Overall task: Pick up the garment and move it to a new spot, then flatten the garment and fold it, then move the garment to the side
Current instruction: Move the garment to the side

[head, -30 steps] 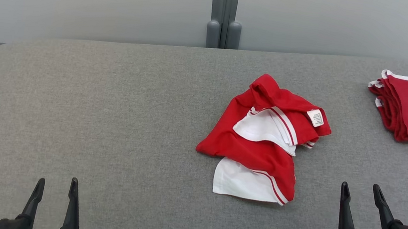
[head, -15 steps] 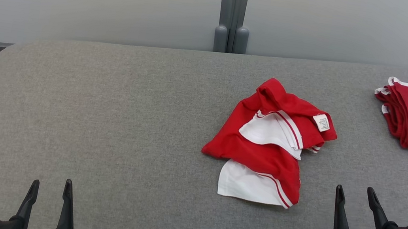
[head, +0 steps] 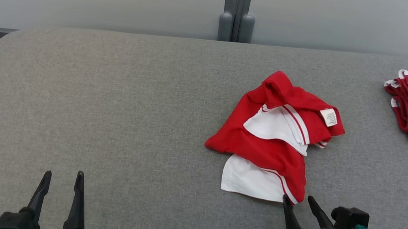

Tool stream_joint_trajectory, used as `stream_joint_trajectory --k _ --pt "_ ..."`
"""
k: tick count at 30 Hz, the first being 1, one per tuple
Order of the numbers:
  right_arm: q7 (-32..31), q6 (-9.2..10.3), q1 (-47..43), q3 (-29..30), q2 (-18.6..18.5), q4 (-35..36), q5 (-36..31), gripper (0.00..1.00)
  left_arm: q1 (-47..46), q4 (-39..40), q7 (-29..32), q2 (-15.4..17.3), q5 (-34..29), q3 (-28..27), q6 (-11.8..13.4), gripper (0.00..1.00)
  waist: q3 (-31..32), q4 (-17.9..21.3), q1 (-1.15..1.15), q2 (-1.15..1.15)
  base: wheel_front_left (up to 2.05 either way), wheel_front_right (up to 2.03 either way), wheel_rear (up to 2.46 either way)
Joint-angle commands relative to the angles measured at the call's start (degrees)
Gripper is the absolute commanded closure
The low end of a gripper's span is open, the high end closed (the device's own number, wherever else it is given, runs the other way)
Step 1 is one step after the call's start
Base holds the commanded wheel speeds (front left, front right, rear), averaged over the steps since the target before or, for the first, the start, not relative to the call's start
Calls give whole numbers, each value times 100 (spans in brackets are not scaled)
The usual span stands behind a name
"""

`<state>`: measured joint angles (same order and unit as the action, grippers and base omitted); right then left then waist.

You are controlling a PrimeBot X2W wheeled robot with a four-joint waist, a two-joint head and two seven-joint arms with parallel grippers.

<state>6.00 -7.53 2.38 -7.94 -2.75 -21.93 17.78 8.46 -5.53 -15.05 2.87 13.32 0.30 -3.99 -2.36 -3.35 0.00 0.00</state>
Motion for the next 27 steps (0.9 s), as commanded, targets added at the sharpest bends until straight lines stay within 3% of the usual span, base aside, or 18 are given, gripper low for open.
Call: stream_joint_trajectory --k 1,6,7,8,13,19,27 --pt "-85 8 161 -21 -23 -144 28 0 -117 4 -16 7 17 16 33 0 -114 -87 0 0 0 0 0" --pt "-57 8 618 -226 -20 -563 371 4 -226 -23 -16 7 67 58 55 0 -263 -191 0 0 0 0 0" --pt "-35 8 723 -254 -24 -639 465 90 -243 -30 -16 7 66 72 56 0 -282 -210 0 0 0 0 0" --pt "-22 8 818 -284 -26 -684 524 100 -245 -40 -16 6 70 87 62 0 -291 -225 0 0 0 0 0" --pt "-154 7 1254 -306 -21 -488 438 100 -221 -58 -16 6 122 133 111 0 -245 -256 0 0 0 0 0" --pt "-1204 7 1877 -528 -66 447 68 100 -161 -93 -16 6 200 229 155 0 -112 -272 0 0 0 0 0" --pt "-2515 5 2863 -760 -175 1625 681 100 -148 -124 -17 7 280 380 191 0 29 -459 0 0 0 0 0"
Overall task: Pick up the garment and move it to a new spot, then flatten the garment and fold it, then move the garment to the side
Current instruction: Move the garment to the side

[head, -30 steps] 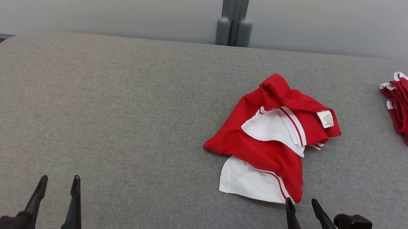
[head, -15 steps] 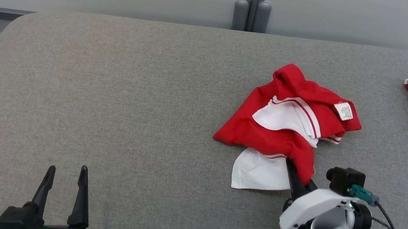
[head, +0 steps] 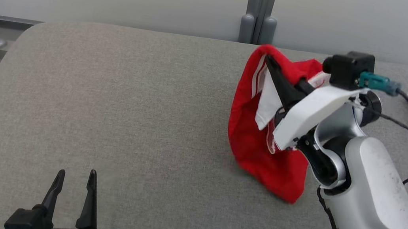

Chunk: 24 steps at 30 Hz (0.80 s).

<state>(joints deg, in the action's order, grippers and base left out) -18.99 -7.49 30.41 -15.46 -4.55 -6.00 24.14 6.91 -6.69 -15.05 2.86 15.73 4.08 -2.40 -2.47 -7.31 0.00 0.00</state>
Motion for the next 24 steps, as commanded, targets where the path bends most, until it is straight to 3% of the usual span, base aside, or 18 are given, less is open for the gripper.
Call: stream_joint_trajectory --k 1,16,24 --pt "-133 1 201 -37 11 110 146 100 8 -8 -17 8 48 15 43 0 52 -98 0 0 0 0 0" --pt "-303 1 1718 -378 158 58 1668 100 92 -21 -17 8 120 179 110 0 198 -386 0 0 0 0 0" --pt "-955 1 687 2 -19 225 1522 100 201 65 -17 8 211 166 221 0 186 -186 0 0 0 0 0"
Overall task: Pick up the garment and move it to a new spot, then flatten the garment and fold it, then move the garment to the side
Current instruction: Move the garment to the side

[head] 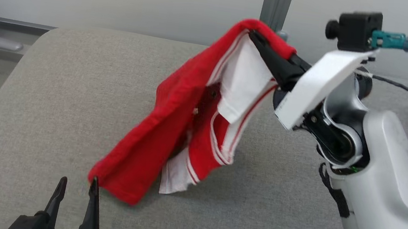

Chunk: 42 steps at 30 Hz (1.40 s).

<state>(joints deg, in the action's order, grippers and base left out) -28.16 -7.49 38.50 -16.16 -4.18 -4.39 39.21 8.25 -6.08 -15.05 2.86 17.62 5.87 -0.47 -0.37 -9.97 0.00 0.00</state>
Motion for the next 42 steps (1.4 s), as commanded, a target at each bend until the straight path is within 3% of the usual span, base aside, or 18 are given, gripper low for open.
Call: stream_joint_trajectory --k 1,10,16,20,25,27,28,29,34,42 --pt "-157 1 -300 145 -137 130 24 100 63 10 -17 8 26 -17 25 0 -41 128 0 0 0 0 0" --pt "-1289 1 -1633 1521 -920 509 -23 100 -122 55 -17 8 -63 -66 -36 0 -242 556 0 0 0 0 0" --pt "-1824 1 -2113 2595 -745 98 -344 100 -202 32 -17 9 -63 -38 -50 0 -360 693 0 0 0 0 0" --pt "-2010 1 -2309 2990 -576 -225 -691 100 -267 16 -17 9 -57 -23 -78 0 -460 708 0 0 0 0 0" --pt "-1869 1 -2236 3506 -397 -716 -1198 100 -361 -13 -17 9 -68 -29 -108 0 -572 692 0 0 0 0 0" --pt "-1774 1 -2146 3584 -377 -905 -1367 83 -383 -31 -17 9 -81 -34 -120 0 -596 685 0 0 0 0 0" --pt "-1681 1 -2100 3582 -363 -1016 -1447 46 -404 -43 -17 9 -80 -43 -134 0 -605 680 0 0 0 0 0" --pt "-1626 1 -2073 3572 -367 -1099 -1480 0 -414 -50 -17 9 -87 -48 -142 0 -607 676 0 0 0 0 0" --pt "-1116 1 -2102 3185 -744 -1360 -1866 0 -416 -71 -17 9 -107 -65 -145 0 -573 669 0 0 0 0 0" --pt "-142 1 -2623 2068 -1832 -1086 -1941 0 -238 -23 -17 8 -108 -113 -80 0 -439 775 0 0 0 0 0"
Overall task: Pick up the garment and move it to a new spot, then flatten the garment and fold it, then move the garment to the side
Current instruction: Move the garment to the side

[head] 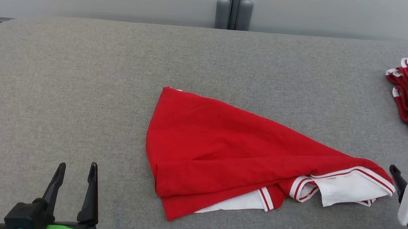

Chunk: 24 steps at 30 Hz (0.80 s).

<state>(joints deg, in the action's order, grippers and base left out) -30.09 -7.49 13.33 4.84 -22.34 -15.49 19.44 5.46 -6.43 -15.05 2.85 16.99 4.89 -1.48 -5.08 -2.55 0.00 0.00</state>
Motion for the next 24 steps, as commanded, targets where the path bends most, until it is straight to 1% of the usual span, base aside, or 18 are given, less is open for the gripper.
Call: stream_joint_trajectory --k 1,4,6,8,10,13,17,19,20,24 --pt "170 7 -180 -49 -113 54 103 0 47 21 -17 10 -44 -20 24 0 44 49 0 0 0 0 0" --pt "538 4 -445 -48 -204 229 296 0 83 41 -17 10 -32 -14 37 0 83 81 0 0 0 0 0" --pt "853 4 -673 -28 -192 391 355 0 125 56 -17 10 -28 -21 48 0 117 107 0 0 0 0 0" --pt "1307 4 -863 12 -127 590 333 0 140 84 -17 10 -25 -41 51 0 138 133 0 0 0 0 0" --pt "1881 4 -1076 -4 -20 785 198 0 196 103 -17 10 -23 -72 61 0 167 163 0 0 0 0 0" --pt "2926 4 -1336 -49 211 980 -74 0 248 141 -17 10 -19 -123 84 0 180 217 0 0 0 0 0" --pt "4081 4 -1627 -195 523 849 -442 0 294 148 -17 10 -41 -148 72 0 213 249 0 0 0 0 0" --pt "4355 5 -1736 -197 726 669 -488 0 305 138 -17 11 -60 -154 57 0 239 243 0 0 0 0 0" --pt "4422 4 -1786 -195 772 600 -549 0 306 133 -17 11 -64 -152 52 0 255 235 0 0 0 0 0" --pt "4532 5 -1930 -35 1121 375 -585 0 339 126 -17 10 -75 -168 46 0 303 205 0 0 0 0 0"
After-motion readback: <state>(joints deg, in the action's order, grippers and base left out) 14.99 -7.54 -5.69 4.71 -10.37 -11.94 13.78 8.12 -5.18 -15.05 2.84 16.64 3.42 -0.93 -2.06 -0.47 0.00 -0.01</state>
